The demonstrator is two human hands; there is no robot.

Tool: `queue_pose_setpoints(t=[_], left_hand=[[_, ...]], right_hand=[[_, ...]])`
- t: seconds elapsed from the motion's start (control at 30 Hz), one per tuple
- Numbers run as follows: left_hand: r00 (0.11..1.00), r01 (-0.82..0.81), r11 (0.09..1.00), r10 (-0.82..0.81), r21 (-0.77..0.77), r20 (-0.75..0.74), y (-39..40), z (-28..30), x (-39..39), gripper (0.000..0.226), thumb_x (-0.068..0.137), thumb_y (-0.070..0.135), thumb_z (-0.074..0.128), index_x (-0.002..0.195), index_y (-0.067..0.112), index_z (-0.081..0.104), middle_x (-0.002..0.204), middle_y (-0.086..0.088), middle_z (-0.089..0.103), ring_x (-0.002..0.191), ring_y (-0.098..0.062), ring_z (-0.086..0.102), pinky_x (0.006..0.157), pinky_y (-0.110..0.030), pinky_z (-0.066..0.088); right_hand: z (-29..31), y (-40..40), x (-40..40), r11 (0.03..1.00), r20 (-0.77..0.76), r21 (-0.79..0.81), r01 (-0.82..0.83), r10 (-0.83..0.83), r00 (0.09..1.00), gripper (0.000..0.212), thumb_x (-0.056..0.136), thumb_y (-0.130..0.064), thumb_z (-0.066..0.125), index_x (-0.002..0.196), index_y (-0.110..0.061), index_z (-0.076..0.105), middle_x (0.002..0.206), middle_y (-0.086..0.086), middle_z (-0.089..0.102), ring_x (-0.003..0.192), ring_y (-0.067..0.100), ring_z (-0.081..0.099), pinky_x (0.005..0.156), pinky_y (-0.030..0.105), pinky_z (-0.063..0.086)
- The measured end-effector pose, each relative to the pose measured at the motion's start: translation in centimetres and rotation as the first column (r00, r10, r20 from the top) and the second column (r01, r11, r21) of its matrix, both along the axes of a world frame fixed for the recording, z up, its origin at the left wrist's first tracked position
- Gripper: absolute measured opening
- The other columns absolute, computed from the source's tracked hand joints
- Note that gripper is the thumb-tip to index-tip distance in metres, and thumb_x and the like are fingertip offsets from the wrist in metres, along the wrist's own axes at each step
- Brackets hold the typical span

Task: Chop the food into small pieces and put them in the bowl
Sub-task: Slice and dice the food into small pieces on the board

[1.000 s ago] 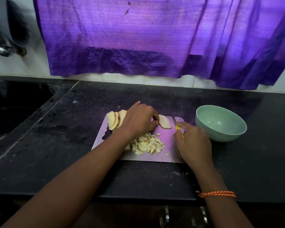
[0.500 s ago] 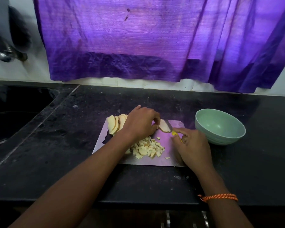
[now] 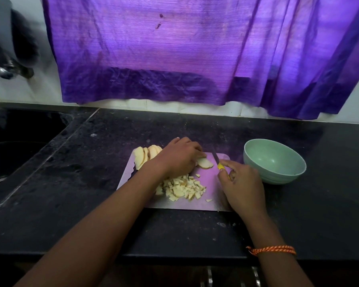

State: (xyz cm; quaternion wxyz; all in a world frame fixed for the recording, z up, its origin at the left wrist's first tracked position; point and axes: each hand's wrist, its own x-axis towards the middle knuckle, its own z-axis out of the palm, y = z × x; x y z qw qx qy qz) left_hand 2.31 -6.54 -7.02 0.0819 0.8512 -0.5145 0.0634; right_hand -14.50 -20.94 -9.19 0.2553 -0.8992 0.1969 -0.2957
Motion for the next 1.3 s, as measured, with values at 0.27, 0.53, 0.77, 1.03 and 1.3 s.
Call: queue_pose_setpoints(t=[0.27,0.53,0.77,1.03,1.3], left_hand=[[0.956,-0.230,0.957,0.255,-0.176,0.141,-0.4,-0.9,-1.2,0.044,0.098,0.056,0.064,0.126,0.025,0.076,0.126,0.006,0.070,0.122,-0.017,0.051,0.119,-0.045,0.033],[0.957,-0.251,0.945,0.275,-0.209,0.091,-0.7,-1.1,-1.0,0.045,0.098,0.061,0.064,0.121,0.025,0.079,0.119,0.007,0.070,0.115,-0.016,0.052,0.110,-0.042,0.040],[0.956,-0.271,0.931,0.291,-0.244,0.047,-1.0,-1.2,-1.0,0.042,0.096,0.057,0.070,0.118,0.023,0.079,0.117,0.008,0.072,0.111,-0.014,0.054,0.106,-0.041,0.043],[0.953,-0.286,0.927,0.301,-0.243,0.026,-0.9,-1.1,-1.0,0.043,0.095,0.058,0.071,0.119,0.024,0.080,0.117,0.008,0.072,0.111,-0.015,0.056,0.107,-0.043,0.044],[0.965,-0.255,0.951,0.261,-0.173,0.010,-0.9,-0.9,-1.4,0.047,0.099,0.057,0.065,0.132,0.025,0.074,0.130,0.008,0.067,0.128,-0.017,0.051,0.123,-0.056,0.029]], right_hand=[[0.2,0.3,-0.2,0.997,-0.053,-0.082,0.010,-0.014,0.998,0.038,0.096,-0.037,0.061,0.132,-0.031,0.068,0.095,0.004,0.073,0.083,0.023,0.063,0.076,0.038,0.057],[0.2,0.5,-0.3,0.983,-0.153,-0.181,0.024,-0.052,0.987,0.045,0.096,-0.046,0.054,0.139,-0.035,0.061,0.099,0.006,0.072,0.086,0.025,0.062,0.076,0.041,0.057],[0.4,1.2,-0.5,0.971,-0.218,-0.238,-0.014,-0.039,0.975,0.043,0.099,-0.046,0.051,0.138,-0.034,0.061,0.097,0.005,0.071,0.084,0.024,0.061,0.073,0.037,0.053],[0.6,1.3,-0.7,0.974,-0.236,-0.225,0.014,-0.068,0.969,0.039,0.098,-0.045,0.049,0.131,-0.031,0.065,0.093,0.005,0.069,0.082,0.025,0.058,0.068,0.036,0.048],[1.4,2.0,-1.1,0.972,-0.242,-0.232,-0.023,-0.035,0.970,0.035,0.103,-0.039,0.047,0.133,-0.033,0.063,0.091,0.004,0.068,0.071,0.020,0.045,0.062,0.033,0.034]])
